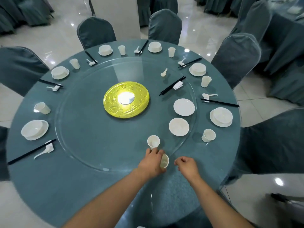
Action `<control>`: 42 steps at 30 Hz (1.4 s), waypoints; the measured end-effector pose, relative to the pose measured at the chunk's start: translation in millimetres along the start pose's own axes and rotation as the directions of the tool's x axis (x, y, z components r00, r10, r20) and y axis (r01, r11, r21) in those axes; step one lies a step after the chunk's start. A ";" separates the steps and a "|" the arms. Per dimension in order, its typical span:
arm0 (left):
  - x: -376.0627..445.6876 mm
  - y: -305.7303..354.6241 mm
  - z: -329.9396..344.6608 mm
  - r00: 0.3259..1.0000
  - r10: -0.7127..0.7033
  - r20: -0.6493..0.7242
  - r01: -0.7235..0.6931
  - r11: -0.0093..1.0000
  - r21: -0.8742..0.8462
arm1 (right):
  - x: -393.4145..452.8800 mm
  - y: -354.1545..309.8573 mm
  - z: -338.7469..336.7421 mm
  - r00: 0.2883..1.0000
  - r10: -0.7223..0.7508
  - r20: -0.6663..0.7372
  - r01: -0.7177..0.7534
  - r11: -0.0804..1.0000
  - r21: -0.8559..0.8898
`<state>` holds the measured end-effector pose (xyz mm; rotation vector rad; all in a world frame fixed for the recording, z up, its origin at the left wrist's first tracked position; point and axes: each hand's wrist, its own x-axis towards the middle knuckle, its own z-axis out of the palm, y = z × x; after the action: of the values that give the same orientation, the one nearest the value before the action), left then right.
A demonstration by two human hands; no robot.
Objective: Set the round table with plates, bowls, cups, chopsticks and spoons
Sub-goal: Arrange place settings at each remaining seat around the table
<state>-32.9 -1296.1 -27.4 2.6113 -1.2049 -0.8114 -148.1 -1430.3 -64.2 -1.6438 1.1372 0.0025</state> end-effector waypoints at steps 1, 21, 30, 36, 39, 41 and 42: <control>-4.5 0.5 11.0 1.000 -0.009 0.018 0.008 1.000 0.014 | -1.9 8.4 0.2 1.000 0.012 0.009 -0.012 1.000 -0.012; -42.7 -53.4 110.4 0.978 -0.202 0.049 0.205 0.978 -0.050 | -16.5 78.3 46.3 0.979 0.125 0.164 -0.101 0.984 -0.148; 6.6 -92.7 60.7 0.884 -0.468 -0.003 0.465 0.879 -0.106 | 13.4 37.6 48.5 0.989 0.028 0.146 -0.004 0.987 -0.158; 31.0 -115.9 62.3 0.814 -0.566 0.130 0.580 0.796 -0.171 | 37.1 13.8 50.4 0.987 -0.088 0.133 0.129 0.931 -0.342; 34.2 -122.1 69.4 0.816 -0.569 0.106 0.578 0.796 -0.179 | 57.5 -2.8 46.1 0.981 -0.183 0.063 0.192 0.872 -0.451; 29.6 -128.3 75.9 0.819 -0.565 0.099 0.574 0.801 -0.171 | 68.4 -12.5 43.2 0.973 -0.228 0.033 0.213 0.838 -0.502; 26.0 -131.4 79.1 0.819 -0.566 0.092 0.573 0.802 -0.170 | 72.2 -16.1 40.7 0.968 -0.249 0.018 0.222 0.828 -0.514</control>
<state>25.3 -1221.5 -150.8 2.8183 -0.2886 -1.0078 -77.3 -1448.2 -106.6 -2.2694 1.0124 0.1160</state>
